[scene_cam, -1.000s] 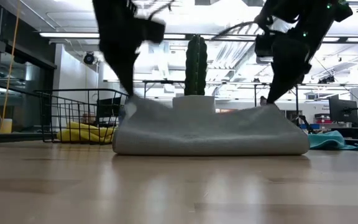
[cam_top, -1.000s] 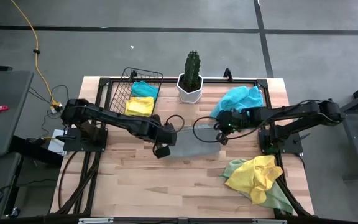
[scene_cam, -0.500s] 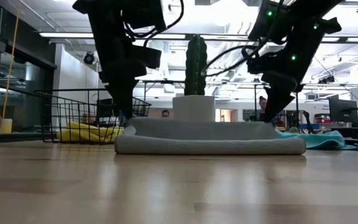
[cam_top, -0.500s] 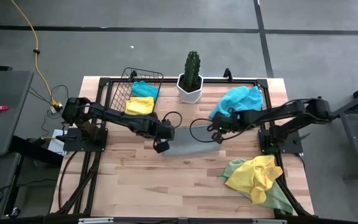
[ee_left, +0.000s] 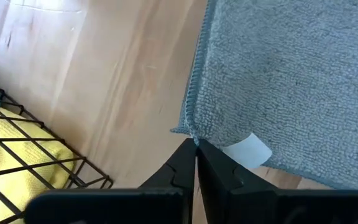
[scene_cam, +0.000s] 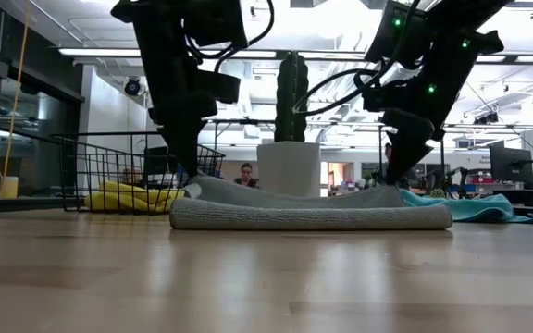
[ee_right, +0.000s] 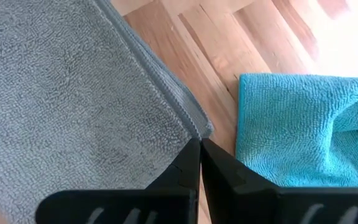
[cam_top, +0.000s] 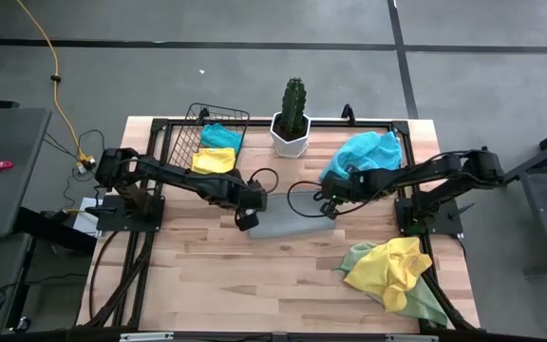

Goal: Fold microfiber towels
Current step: Fold the gray microfiber towel on the table

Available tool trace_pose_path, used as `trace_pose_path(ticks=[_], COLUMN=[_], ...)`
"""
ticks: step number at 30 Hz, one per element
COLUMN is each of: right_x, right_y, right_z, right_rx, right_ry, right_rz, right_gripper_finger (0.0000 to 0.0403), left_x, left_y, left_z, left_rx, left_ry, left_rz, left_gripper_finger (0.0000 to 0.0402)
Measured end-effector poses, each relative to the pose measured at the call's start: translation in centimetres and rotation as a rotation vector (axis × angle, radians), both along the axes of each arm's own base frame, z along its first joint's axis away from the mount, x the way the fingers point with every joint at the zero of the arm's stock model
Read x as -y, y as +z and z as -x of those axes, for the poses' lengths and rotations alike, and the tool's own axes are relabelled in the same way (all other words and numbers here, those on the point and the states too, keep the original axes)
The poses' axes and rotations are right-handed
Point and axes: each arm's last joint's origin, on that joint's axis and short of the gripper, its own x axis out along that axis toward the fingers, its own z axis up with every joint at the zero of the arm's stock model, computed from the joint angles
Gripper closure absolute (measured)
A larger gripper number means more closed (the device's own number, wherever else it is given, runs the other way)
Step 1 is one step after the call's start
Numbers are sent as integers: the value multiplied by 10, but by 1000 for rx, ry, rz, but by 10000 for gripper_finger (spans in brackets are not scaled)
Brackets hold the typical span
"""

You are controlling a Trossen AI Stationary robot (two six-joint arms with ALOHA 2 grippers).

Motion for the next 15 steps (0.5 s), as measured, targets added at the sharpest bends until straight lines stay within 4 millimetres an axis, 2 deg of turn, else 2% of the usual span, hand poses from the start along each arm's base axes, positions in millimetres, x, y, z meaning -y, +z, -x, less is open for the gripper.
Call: trace_pose_path(ticks=[5,8,12,15], right_x=[0,1,6,11], right_y=[0,1,1,5], right_z=[0,-1,-2,-2], right_rx=[5,14,21,30], right_ry=[0,-7,-25,-1], right_rz=[0,14,35,77], right_gripper_finger=[400,382,331,283], left_x=[-3,-5,-9,-12], left_y=[0,0,2,13], left_z=[1,1,3,1], left_rx=[-16,-17,-49,-77], left_ry=[-10,-4,-25,-41], left_rz=[-31,-32,-35,-38], left_gripper_finger=[374,357,328,304])
